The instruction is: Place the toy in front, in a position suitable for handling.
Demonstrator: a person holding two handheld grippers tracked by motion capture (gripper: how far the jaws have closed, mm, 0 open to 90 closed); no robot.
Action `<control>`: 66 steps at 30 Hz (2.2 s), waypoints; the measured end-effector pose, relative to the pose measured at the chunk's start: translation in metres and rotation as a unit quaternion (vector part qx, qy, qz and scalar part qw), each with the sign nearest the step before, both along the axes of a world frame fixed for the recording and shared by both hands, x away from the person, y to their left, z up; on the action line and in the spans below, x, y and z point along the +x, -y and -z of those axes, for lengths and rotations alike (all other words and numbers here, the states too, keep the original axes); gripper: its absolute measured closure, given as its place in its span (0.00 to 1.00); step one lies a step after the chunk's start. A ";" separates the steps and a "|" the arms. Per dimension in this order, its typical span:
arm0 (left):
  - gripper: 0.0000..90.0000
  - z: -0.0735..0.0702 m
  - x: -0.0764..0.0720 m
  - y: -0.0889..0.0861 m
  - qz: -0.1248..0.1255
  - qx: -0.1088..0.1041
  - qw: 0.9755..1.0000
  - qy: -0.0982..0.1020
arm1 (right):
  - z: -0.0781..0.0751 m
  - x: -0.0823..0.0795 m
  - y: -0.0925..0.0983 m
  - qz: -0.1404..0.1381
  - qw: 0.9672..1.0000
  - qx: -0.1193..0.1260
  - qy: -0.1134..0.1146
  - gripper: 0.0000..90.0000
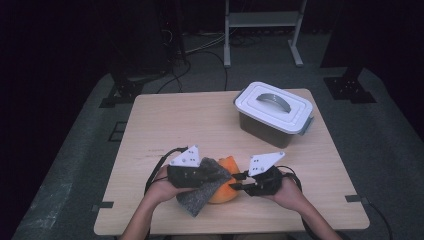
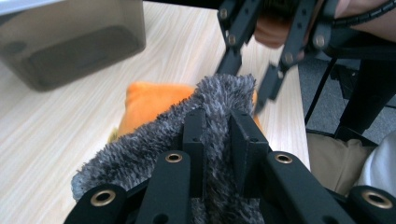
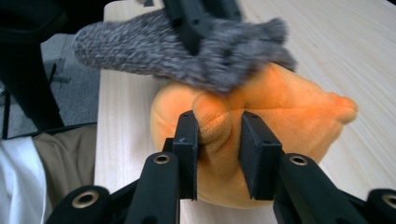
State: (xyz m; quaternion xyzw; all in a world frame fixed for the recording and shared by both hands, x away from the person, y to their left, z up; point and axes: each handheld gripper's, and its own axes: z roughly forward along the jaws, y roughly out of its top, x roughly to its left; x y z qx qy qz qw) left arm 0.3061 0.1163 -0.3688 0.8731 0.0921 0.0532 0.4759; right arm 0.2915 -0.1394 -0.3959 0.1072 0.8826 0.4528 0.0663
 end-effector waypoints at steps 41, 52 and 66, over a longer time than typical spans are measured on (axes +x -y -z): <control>0.86 0.011 0.029 0.012 -0.025 0.031 0.999 -0.032 | 0.012 0.011 0.023 -0.040 0.999 -0.026 -0.011 0.76; 0.86 0.029 0.026 -0.020 -0.050 0.027 0.997 -0.059 | 0.016 0.016 0.032 -0.045 0.998 -0.026 -0.033 0.74; 0.86 0.033 0.015 -0.004 -0.011 0.023 0.999 -0.045 | 0.006 0.020 0.041 -0.027 0.998 0.005 -0.062 0.42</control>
